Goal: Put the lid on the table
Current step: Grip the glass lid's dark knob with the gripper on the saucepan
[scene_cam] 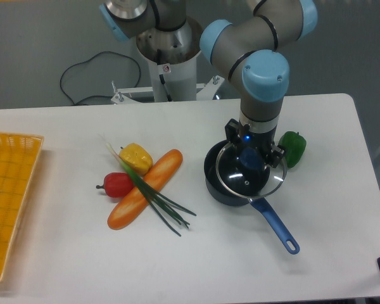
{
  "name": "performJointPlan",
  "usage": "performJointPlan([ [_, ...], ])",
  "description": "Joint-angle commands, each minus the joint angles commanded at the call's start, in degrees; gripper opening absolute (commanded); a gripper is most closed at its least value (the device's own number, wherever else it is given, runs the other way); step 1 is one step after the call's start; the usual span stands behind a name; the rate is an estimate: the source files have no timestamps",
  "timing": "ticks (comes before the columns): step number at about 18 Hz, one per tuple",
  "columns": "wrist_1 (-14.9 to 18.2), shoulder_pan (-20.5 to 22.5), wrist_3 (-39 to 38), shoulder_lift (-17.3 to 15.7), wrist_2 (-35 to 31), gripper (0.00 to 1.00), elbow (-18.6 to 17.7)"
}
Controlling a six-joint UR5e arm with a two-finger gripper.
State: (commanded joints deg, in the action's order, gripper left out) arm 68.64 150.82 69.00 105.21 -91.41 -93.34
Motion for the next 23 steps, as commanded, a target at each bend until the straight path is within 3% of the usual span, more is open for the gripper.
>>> performJointPlan([
  [10,0.88,-0.09,-1.14,0.00,-0.52,0.55,0.70],
  [23,0.79,-0.53,-10.89,0.26,-1.41,0.55,1.76],
])
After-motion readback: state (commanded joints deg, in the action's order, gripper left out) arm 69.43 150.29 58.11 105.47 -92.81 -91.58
